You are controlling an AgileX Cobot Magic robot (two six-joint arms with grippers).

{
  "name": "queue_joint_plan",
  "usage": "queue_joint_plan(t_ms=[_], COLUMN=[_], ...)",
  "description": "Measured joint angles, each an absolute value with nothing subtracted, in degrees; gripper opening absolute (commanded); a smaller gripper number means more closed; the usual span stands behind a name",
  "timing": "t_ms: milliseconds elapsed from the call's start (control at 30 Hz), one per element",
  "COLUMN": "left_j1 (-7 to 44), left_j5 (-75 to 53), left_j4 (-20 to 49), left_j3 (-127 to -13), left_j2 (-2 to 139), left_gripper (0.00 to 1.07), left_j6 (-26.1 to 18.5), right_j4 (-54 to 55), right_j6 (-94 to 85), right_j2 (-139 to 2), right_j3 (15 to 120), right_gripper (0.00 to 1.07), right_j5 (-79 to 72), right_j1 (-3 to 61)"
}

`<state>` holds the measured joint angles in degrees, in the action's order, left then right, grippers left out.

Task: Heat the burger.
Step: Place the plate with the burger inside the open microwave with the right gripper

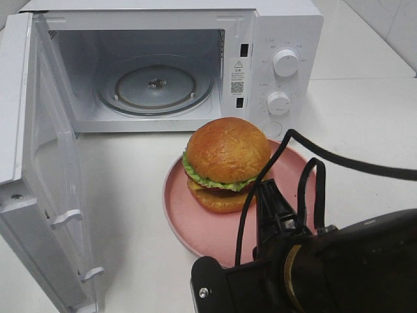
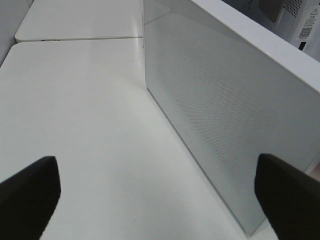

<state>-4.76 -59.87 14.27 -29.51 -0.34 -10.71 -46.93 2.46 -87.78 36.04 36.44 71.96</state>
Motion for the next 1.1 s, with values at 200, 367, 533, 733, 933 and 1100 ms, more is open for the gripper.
queue_joint_plan(t_ms=[200,367,533,733,933,1100], left_j1=[-4.8,-4.8,-4.8,-4.8,-4.8,-4.8], left_j5=[-59.9,-59.9,-59.9,-59.9,-59.9,-59.9], left_j4=[14.3,14.3,14.3,14.3,14.3,14.3], left_j3=[-29.5,-29.5,-29.5,-29.5,-29.5,-29.5], left_j2=[-0.3,-0.3,-0.3,-0.3,-0.3,-0.3], left_gripper=[0.98,0.98,0.98,0.98,0.98,0.98], left_j6=[-10.7,-10.7,-10.7,-10.7,-10.7,-10.7], right_j4=[-47.2,-47.4,-47.4,-45.0,-37.1,-28.8], right_j6=[-3.6,-8.8,-13.8,-20.1,-35.8,-47.2], right_j2=[-87.8,-87.8,-87.8,-87.8,-87.8,-87.8], right_j3=[36.0,36.0,36.0,37.0,40.4,42.1], right_gripper=[0.00,0.00,0.00,0.00,0.00,0.00], right_j5=[30.5,28.0,24.3,22.2,22.2,22.3], right_j1=[68.9,64.0,59.4,55.7,52.4,50.8])
